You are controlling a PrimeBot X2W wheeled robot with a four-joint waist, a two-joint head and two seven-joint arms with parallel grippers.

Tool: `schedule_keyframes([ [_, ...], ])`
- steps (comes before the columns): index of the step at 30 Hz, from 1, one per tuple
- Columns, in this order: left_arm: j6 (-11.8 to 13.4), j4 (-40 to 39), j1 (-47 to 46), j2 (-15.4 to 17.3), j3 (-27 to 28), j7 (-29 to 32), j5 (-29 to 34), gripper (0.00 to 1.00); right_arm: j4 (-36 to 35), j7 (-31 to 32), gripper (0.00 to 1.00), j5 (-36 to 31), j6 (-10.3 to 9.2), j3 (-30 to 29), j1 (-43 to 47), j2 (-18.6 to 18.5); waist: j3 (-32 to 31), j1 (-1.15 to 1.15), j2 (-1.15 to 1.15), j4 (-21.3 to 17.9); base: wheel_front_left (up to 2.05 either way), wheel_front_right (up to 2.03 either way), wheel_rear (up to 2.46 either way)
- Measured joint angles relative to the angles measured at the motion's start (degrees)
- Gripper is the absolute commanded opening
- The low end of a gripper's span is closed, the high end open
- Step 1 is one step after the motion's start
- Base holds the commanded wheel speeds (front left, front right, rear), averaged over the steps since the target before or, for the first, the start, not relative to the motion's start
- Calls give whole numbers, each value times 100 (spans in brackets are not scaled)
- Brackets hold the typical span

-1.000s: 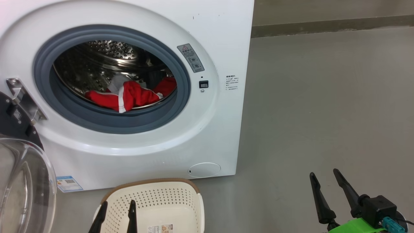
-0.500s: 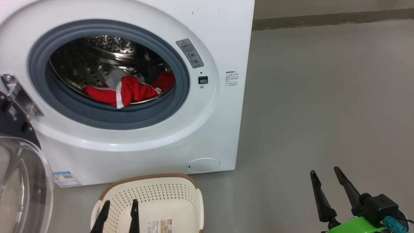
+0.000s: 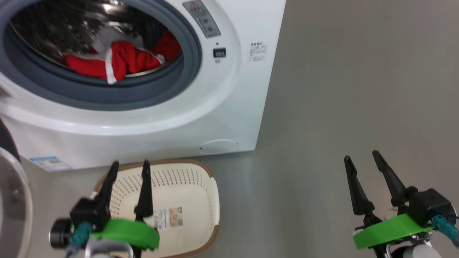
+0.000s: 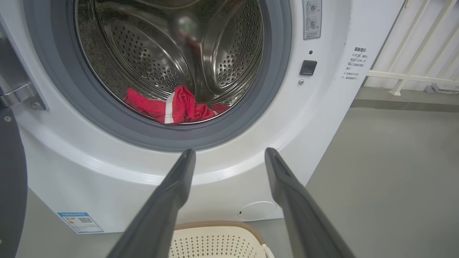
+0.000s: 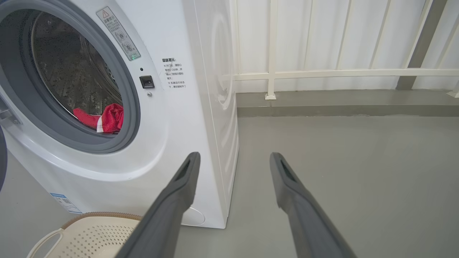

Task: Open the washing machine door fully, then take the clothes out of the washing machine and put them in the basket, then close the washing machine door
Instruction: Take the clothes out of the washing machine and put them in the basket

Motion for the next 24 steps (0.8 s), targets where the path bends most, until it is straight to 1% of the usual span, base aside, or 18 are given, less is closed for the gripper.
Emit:
schedule_keyframes([
  [6, -199, 837, -1125, 11, 138, -41, -164, 100, -68, -38, 100, 0, 0, 34, -376, -2, 618, 0, 0, -102, 0, 0, 0],
  [11, -363, 1556, -1962, 126, 231, 37, -267, 100, -7, -146, 100, 53, 0, 153, -660, -9, 1099, 0, 0, -232, 0, 0, 0],
  [14, -491, 1948, -2459, 268, 327, 62, -321, 100, 70, -193, 100, 99, 0, 231, -809, -9, 1352, 0, 0, -328, 0, 0, 0],
  [18, -600, 2339, -3176, 422, 374, 69, -355, 100, 162, -233, 100, 126, 0, 267, -936, -13, 1657, 0, 0, -453, 0, 0, 0],
  [24, -655, 2806, -4161, 736, 463, 97, -353, 100, 275, -264, 100, 366, 0, 393, -1184, -14, 2013, 0, 0, -664, 0, 0, 0],
])
